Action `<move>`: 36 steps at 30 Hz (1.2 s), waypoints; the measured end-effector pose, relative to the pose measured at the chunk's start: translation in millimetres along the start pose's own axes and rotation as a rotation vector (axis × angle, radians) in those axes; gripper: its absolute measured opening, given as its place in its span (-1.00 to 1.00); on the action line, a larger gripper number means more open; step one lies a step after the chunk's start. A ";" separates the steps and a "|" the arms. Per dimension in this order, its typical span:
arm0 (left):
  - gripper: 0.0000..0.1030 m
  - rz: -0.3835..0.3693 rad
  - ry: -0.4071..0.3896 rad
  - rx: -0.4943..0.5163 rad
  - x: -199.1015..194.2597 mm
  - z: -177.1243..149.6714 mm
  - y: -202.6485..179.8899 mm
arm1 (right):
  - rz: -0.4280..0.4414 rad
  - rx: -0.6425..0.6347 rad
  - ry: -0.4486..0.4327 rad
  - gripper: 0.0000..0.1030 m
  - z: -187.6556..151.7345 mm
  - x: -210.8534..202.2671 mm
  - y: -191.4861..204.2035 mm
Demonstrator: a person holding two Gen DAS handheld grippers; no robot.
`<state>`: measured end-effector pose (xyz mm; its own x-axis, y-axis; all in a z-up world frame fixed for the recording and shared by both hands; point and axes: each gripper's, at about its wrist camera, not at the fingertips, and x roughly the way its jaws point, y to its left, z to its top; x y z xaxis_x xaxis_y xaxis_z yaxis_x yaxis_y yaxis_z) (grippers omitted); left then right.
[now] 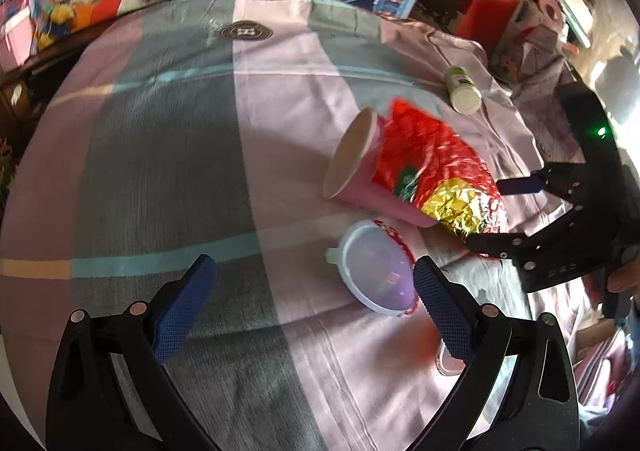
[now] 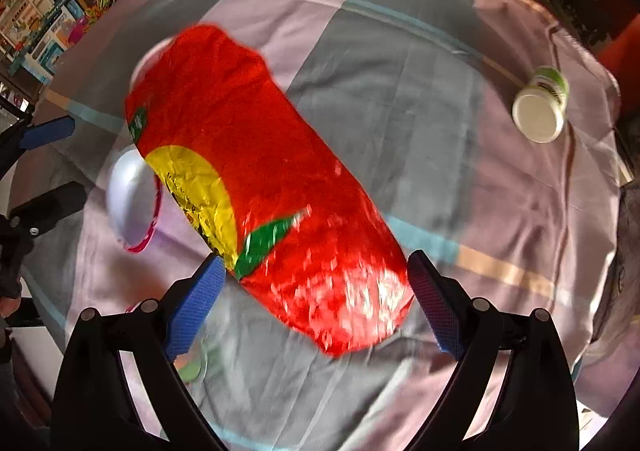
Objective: Collect trash
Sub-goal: 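Grasp the red foil wrapper with the right tool while the left tool grasps the pink paper cup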
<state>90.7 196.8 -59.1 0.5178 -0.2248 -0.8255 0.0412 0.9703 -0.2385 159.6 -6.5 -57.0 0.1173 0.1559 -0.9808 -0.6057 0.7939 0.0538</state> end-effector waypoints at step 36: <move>0.92 -0.111 0.052 -0.199 91.2 103.4 -86.0 | 0.066 0.456 -0.129 -0.58 -22.0 -39.2 -174.8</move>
<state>222.7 102.1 -60.9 0.4744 -0.3388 -0.8125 -0.0769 0.9035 -0.4216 243.5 -164.3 -32.0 0.2046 0.2632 -0.9428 -0.2112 0.9524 0.2201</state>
